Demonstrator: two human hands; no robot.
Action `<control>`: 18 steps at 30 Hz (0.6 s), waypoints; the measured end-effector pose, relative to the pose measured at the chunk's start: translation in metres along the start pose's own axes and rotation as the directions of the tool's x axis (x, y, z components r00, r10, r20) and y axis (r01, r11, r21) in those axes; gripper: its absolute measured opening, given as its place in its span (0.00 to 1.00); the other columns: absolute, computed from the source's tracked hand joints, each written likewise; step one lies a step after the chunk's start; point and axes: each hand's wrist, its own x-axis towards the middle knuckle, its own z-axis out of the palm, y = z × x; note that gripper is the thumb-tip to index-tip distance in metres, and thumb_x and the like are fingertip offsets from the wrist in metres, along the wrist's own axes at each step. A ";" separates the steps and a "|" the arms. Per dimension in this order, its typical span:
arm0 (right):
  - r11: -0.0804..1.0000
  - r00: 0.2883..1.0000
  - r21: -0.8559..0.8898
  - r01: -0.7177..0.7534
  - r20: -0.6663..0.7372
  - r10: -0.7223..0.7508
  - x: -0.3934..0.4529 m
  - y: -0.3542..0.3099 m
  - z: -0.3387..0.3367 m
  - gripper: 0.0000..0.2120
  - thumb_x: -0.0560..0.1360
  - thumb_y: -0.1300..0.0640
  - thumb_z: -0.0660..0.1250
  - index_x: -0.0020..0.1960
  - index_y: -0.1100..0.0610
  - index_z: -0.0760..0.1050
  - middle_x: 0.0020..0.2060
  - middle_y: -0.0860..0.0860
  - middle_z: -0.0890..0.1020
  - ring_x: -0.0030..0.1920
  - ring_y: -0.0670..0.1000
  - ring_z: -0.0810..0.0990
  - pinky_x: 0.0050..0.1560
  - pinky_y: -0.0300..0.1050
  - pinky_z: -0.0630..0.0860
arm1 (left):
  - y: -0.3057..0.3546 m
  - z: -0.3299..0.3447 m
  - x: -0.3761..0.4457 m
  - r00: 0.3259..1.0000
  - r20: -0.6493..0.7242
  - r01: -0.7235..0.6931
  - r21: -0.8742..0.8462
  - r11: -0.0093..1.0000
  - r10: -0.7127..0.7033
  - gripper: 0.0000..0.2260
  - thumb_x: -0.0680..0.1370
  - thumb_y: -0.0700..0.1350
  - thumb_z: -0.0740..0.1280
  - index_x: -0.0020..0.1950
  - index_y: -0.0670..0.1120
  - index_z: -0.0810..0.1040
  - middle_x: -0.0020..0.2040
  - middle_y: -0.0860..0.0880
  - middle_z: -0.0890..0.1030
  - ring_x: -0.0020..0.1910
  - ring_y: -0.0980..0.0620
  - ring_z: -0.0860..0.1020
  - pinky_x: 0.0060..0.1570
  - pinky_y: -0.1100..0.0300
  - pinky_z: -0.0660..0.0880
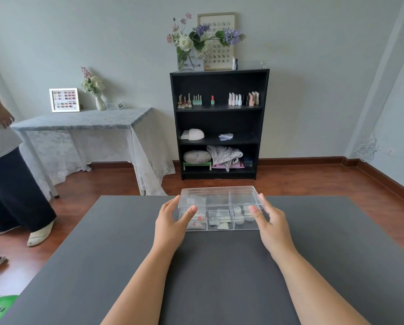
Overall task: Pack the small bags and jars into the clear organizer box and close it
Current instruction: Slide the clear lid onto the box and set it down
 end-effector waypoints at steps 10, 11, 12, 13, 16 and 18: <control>1.000 1.000 0.030 -0.007 0.007 0.007 -0.006 -0.004 -0.004 0.32 0.72 0.37 0.62 0.72 0.49 0.66 0.69 0.46 0.72 0.65 0.39 0.67 0.62 0.38 0.62 | 0.000 -0.002 -0.007 1.000 0.001 0.008 -0.012 1.000 -0.008 0.34 0.69 0.65 0.69 0.72 0.54 0.68 0.66 0.56 0.72 0.60 0.60 0.71 0.56 0.65 0.66; 0.999 1.000 0.043 -0.021 0.015 0.020 -0.007 -0.003 -0.006 0.32 0.71 0.35 0.62 0.72 0.47 0.67 0.68 0.44 0.72 0.64 0.39 0.67 0.61 0.38 0.62 | 0.000 -0.003 -0.008 1.000 0.006 0.010 -0.013 1.000 -0.010 0.33 0.69 0.65 0.69 0.71 0.54 0.68 0.66 0.57 0.72 0.60 0.60 0.71 0.55 0.66 0.66; 0.998 0.999 0.057 -0.038 0.027 0.037 -0.008 -0.002 -0.009 0.32 0.70 0.34 0.62 0.71 0.45 0.67 0.68 0.43 0.72 0.65 0.40 0.68 0.61 0.38 0.63 | 0.000 -0.004 -0.009 1.000 0.014 0.010 -0.016 1.000 -0.010 0.33 0.69 0.64 0.70 0.71 0.55 0.69 0.65 0.57 0.73 0.60 0.60 0.71 0.55 0.66 0.67; 0.996 0.998 0.068 -0.055 0.042 0.052 -0.009 0.000 -0.011 0.32 0.69 0.34 0.64 0.70 0.43 0.68 0.67 0.42 0.72 0.66 0.41 0.69 0.61 0.39 0.63 | -0.001 -0.005 -0.009 1.000 0.023 0.009 -0.019 1.000 -0.008 0.32 0.69 0.64 0.70 0.71 0.55 0.69 0.65 0.58 0.73 0.60 0.60 0.71 0.55 0.66 0.67; 0.992 0.992 0.074 -0.099 0.081 0.093 -0.010 0.005 -0.017 0.28 0.71 0.37 0.68 0.69 0.39 0.68 0.68 0.43 0.73 0.68 0.47 0.69 0.62 0.40 0.62 | -0.001 -0.007 -0.011 0.999 0.040 0.000 -0.032 0.999 0.001 0.32 0.70 0.62 0.71 0.71 0.55 0.70 0.65 0.59 0.73 0.61 0.59 0.72 0.55 0.66 0.67; 0.990 0.990 0.069 -0.122 0.084 0.116 -0.011 0.006 -0.019 0.28 0.70 0.39 0.70 0.68 0.37 0.68 0.68 0.45 0.73 0.68 0.51 0.70 0.61 0.41 0.64 | -0.001 -0.008 -0.012 0.999 0.043 -0.006 -0.034 0.999 0.007 0.31 0.70 0.61 0.72 0.70 0.55 0.70 0.65 0.59 0.73 0.60 0.58 0.72 0.54 0.66 0.67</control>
